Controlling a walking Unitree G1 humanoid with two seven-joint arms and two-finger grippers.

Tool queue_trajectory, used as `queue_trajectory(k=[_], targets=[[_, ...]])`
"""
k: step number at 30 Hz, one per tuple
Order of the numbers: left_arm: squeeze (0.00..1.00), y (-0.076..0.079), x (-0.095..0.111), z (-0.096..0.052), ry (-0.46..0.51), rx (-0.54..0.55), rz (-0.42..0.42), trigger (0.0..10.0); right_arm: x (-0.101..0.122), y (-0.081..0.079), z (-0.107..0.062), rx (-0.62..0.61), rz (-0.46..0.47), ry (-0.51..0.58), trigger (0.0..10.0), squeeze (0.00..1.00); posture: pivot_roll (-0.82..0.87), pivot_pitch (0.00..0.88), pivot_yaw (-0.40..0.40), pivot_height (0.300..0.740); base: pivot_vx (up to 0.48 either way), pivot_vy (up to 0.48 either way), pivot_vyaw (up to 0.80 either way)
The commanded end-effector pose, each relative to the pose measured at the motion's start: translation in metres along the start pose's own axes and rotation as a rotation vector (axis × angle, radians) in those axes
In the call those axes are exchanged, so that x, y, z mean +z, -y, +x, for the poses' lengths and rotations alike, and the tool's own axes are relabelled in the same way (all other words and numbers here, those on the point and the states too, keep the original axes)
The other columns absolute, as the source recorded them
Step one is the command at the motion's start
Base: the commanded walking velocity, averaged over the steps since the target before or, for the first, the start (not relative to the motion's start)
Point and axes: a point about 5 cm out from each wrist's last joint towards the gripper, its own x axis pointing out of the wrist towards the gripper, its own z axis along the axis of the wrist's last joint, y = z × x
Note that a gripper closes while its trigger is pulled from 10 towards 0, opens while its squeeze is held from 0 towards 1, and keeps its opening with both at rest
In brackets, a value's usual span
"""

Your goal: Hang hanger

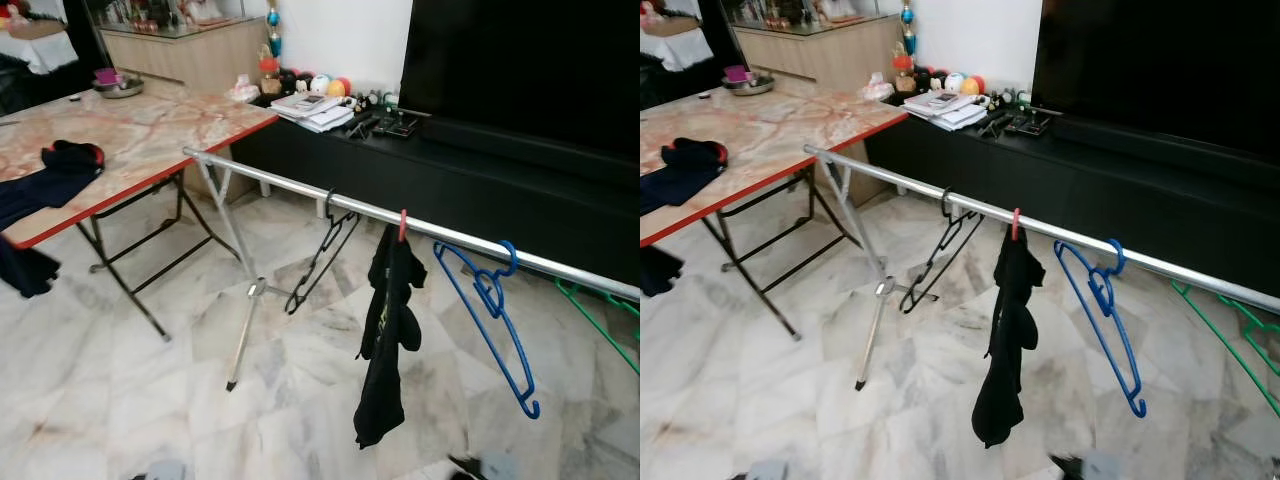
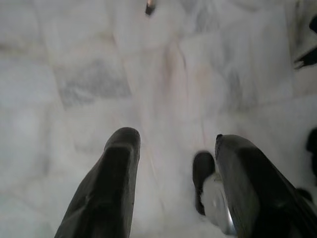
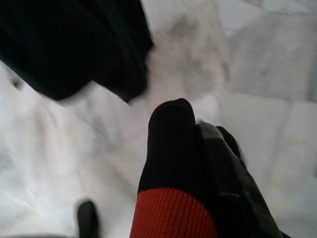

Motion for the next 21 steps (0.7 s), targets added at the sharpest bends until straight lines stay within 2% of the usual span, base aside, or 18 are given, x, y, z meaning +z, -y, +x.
queue_trajectory(k=[1,9,21], targets=[[0.0,0.0035,0.0024,0.0013,0.004,-0.005,-0.01,10.0,-0.0047,0.0114,-0.0023,-0.029,-0.003,-0.014,10.0,0.0,0.06,0.021,0.042,0.74,0.285,0.0,0.0],[0.0,0.0033,0.0026,0.0013,0.008,0.006,-0.018,10.0,-0.0048,0.0125,-0.0025,-0.025,-0.013,-0.015,10.0,0.0,0.07,0.026,0.042,0.74,0.282,0.0,0.0],[0.0,0.0034,0.0036,0.0011,0.026,0.022,-0.03,10.0,-0.0044,0.0135,-0.0026,-0.024,-0.019,-0.012,10.0,0.0,0.07,0.032,0.041,0.74,0.0,0.0,0.0]])
